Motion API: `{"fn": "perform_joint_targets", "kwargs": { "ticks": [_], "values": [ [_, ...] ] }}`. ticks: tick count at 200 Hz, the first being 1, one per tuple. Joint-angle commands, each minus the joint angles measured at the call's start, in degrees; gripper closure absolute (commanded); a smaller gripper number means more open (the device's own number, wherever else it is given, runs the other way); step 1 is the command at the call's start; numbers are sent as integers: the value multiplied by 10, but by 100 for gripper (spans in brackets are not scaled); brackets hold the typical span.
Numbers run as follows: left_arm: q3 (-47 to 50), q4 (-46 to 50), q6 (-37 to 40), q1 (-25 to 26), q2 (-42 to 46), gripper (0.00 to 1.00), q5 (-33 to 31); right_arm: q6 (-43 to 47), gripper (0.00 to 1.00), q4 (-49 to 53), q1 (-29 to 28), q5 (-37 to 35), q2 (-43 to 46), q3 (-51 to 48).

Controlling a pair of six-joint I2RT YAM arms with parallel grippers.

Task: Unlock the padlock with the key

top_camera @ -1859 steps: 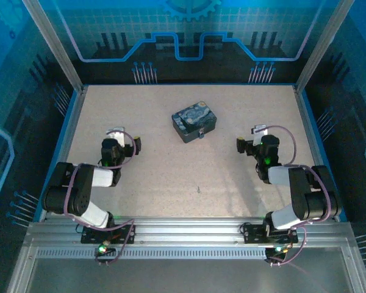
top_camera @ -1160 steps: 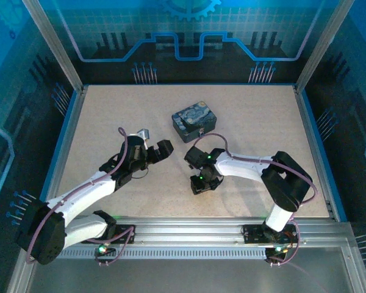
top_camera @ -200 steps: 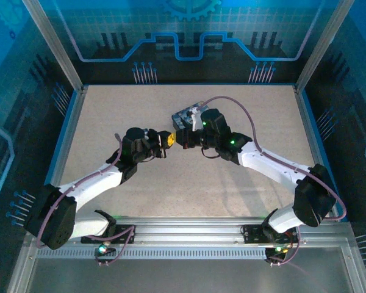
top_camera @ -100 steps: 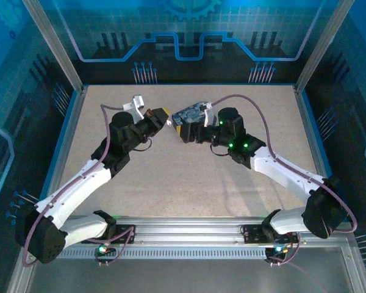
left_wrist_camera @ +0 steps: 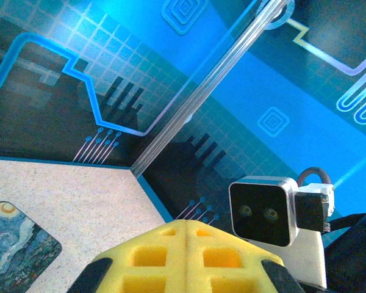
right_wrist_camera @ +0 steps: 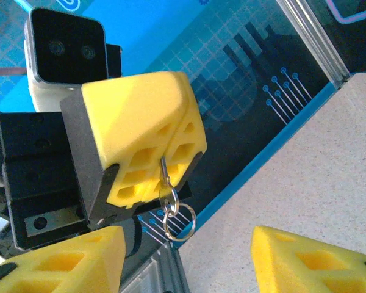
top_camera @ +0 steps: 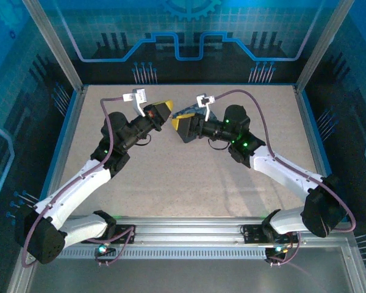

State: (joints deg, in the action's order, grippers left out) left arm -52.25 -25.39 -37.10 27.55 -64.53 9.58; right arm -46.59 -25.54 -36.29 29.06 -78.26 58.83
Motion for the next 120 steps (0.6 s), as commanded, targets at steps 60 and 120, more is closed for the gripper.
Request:
{"fn": "perform_joint_targets", "kwargs": {
  "ticks": [60, 120],
  "values": [
    [10, -45, -12, 4, -7, 100, 21, -34, 53, -50, 9, 14, -23, 21],
    [10, -46, -14, 4, -7, 100, 25, -41, 60, -50, 10, 14, -27, 29]
  ]
}}
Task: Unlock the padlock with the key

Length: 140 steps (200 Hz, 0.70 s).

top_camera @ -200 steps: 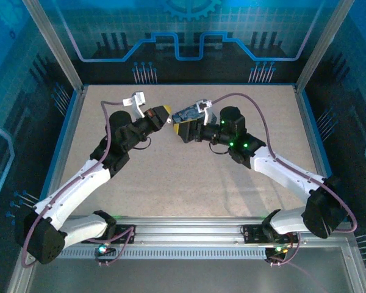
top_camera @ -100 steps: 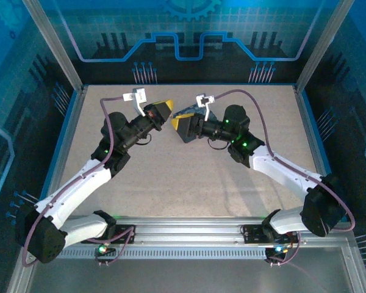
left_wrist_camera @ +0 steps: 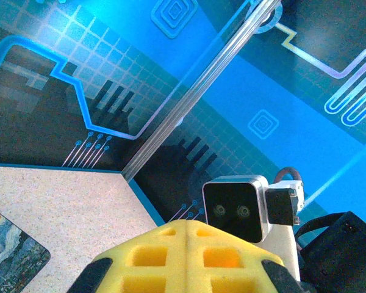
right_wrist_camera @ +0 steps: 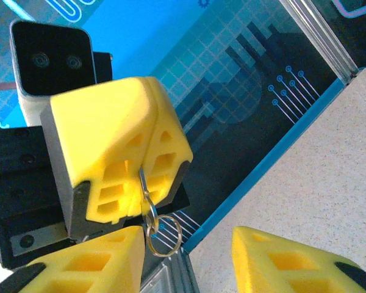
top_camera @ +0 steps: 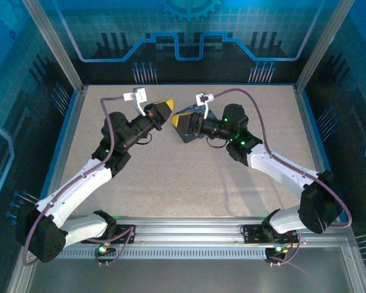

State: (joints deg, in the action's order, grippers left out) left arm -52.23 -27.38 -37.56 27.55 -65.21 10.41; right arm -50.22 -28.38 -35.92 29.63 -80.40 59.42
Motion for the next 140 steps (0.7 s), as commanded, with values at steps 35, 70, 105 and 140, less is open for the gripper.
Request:
{"fn": "perform_joint_targets", "kwargs": {
  "ticks": [35, 70, 105, 140],
  "values": [
    [10, -26, -10, 5, 0, 100, 17, -7, 63, -19, 6, 5, -6, 27],
    [12, -30, -13, 4, -1, 100, 17, -9, 67, -15, 6, 7, -9, 31],
    [13, -30, -14, 4, -2, 100, 17, -12, 71, -15, 5, 8, -12, 34],
    [14, -31, -14, 4, -3, 100, 16, -13, 75, -12, 5, 10, -16, 38]
  ]
}}
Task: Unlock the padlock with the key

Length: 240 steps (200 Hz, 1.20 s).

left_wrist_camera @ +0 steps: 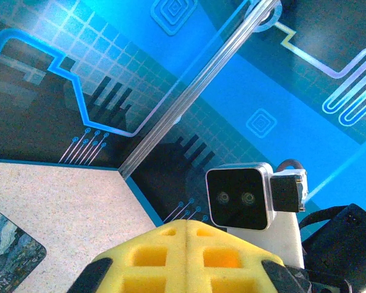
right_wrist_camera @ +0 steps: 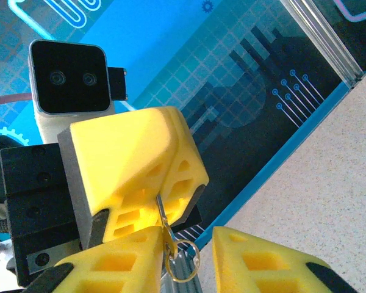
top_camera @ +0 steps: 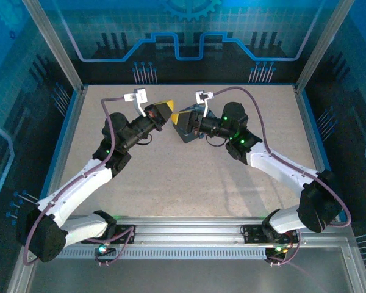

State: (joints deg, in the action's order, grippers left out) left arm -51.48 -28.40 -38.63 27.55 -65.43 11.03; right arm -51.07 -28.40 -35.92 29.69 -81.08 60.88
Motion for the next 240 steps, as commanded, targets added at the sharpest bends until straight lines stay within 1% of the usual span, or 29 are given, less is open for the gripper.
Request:
{"fn": "perform_joint_targets", "kwargs": {
  "ticks": [1, 24, 56, 71, 94, 134, 165, 205, 240],
  "values": [
    [7, -21, -3, 5, 0, 100, 10, -4, 75, -12, 5, 9, -9, 23],
    [7, -21, -3, 4, 0, 100, 10, -4, 78, -11, 5, 8, -8, 23],
    [9, -22, -3, 4, 0, 100, 7, -2, 89, -7, 3, 12, -9, 25],
    [9, -23, -3, 4, 0, 100, 5, 0, 90, -3, 2, 12, -7, 25],
    [9, -23, -3, 4, 0, 100, 1, 1, 90, 1, 2, 10, -5, 23],
    [10, -24, -4, 4, 0, 100, -4, 0, 83, 3, 1, 12, -5, 19],
    [12, -23, -4, 4, 1, 100, -7, 0, 83, 4, -3, 12, -7, 19],
    [14, -23, -4, 4, 2, 100, -10, 5, 86, 8, -5, 12, -8, 20],
    [14, -23, -5, 4, 3, 100, -15, 10, 94, 15, -7, 13, -6, 24]
  ]
}}
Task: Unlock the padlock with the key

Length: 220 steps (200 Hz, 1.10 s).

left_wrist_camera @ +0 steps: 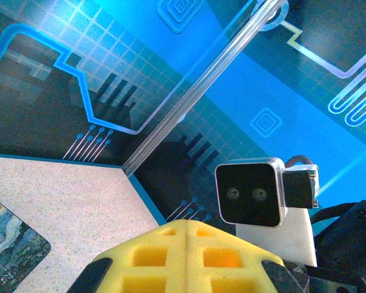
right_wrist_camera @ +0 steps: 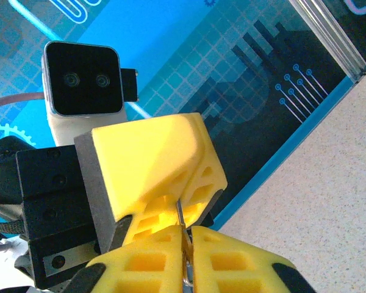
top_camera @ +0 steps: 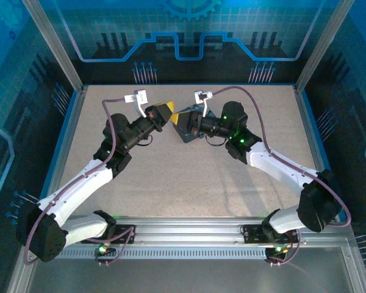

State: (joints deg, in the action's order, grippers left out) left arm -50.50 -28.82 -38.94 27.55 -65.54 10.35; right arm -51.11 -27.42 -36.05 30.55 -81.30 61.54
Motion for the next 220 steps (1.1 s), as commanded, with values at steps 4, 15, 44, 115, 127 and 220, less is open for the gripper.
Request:
{"fn": "perform_joint_targets", "kwargs": {
  "ticks": [4, 15, 44, 115, 127, 220],
  "values": [
    [4, -18, -2, 4, 4, 100, -9, 11, 95, 7, -5, 4, -4, 17],
    [5, -19, -1, 4, 3, 100, -10, 15, 96, 14, -6, 4, -3, 19],
    [4, -21, -1, 4, 4, 100, -12, 19, 97, 19, -7, 4, -2, 18],
    [0, -1, 11, 0, 17, 68, -25, 66, 100, 89, -6, -13, 22, 15],
    [-4, 15, 15, -3, 18, 61, -24, 85, 100, 116, -3, -21, 34, 13],
    [-158, 285, 147, -15, -145, 23, 30, 212, 100, 461, 72, -203, 176, -5]
  ]
}}
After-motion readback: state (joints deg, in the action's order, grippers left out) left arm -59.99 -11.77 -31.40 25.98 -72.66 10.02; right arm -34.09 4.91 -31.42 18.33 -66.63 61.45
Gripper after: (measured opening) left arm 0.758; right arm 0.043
